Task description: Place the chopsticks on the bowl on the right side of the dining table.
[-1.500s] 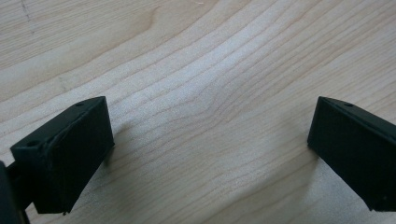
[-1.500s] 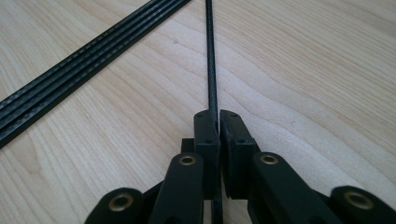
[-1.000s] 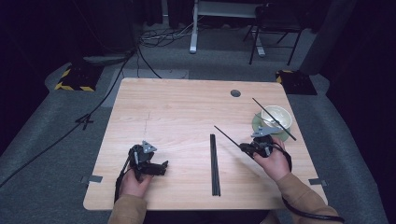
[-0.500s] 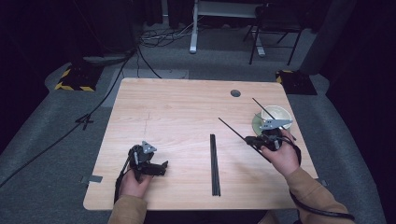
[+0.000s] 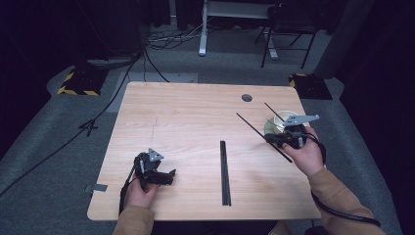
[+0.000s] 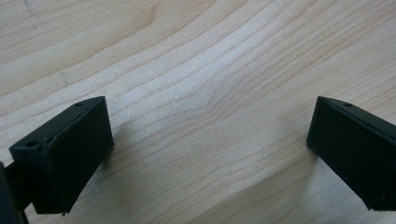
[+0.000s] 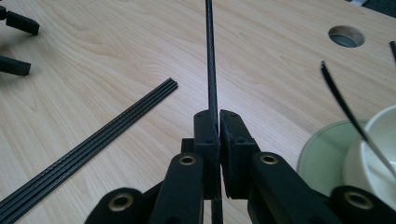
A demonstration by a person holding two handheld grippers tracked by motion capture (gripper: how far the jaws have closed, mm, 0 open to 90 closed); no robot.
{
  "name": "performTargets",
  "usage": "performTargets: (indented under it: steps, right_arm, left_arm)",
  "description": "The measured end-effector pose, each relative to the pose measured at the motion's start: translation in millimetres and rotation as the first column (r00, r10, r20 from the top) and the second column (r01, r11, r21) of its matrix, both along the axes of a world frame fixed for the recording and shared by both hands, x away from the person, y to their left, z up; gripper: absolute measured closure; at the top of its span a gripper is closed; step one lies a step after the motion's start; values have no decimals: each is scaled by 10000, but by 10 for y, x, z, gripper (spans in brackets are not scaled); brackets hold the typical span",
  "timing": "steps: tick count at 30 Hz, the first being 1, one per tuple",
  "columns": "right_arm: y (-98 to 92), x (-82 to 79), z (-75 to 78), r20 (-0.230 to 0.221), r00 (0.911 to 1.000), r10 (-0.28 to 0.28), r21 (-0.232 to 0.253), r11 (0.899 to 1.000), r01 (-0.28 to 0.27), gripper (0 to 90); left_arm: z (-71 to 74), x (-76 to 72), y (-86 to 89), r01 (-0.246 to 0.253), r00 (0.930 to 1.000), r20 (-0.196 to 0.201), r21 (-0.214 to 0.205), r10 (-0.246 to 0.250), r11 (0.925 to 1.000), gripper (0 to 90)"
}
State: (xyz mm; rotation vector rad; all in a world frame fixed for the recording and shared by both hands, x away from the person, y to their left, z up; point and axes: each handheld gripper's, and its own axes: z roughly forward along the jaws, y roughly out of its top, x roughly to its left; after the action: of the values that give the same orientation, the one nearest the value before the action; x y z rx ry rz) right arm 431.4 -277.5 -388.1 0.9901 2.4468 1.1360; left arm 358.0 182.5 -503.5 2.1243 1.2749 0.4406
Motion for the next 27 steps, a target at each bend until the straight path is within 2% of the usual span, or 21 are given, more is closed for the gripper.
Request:
performTargets:
  steps: [10, 17, 21, 27]
  right_arm:
    - [-201, 86, 148, 63, 9980, -635, 108, 9979, 634, 862]
    - [-323, 173, 244, 196, 9951, -972, -93, 9952, 974, 863]
    - [-411, 291, 310, 264, 9919, -1241, -226, 9919, 1247, 863]
    - [-544, 422, 332, 266, 9875, -1554, -480, 9865, 1565, 863]
  left_arm:
    - [0, 18, 1, 63, 10000, 47, 55, -63, 10000, 5]
    - [-3, 18, -3, 70, 10000, 17, 13, -70, 10000, 5]
    - [-3, 18, -3, 73, 10000, 13, 14, -73, 10000, 5]
    - [-2, 11, -3, 58, 10000, 13, 8, -58, 10000, 5]
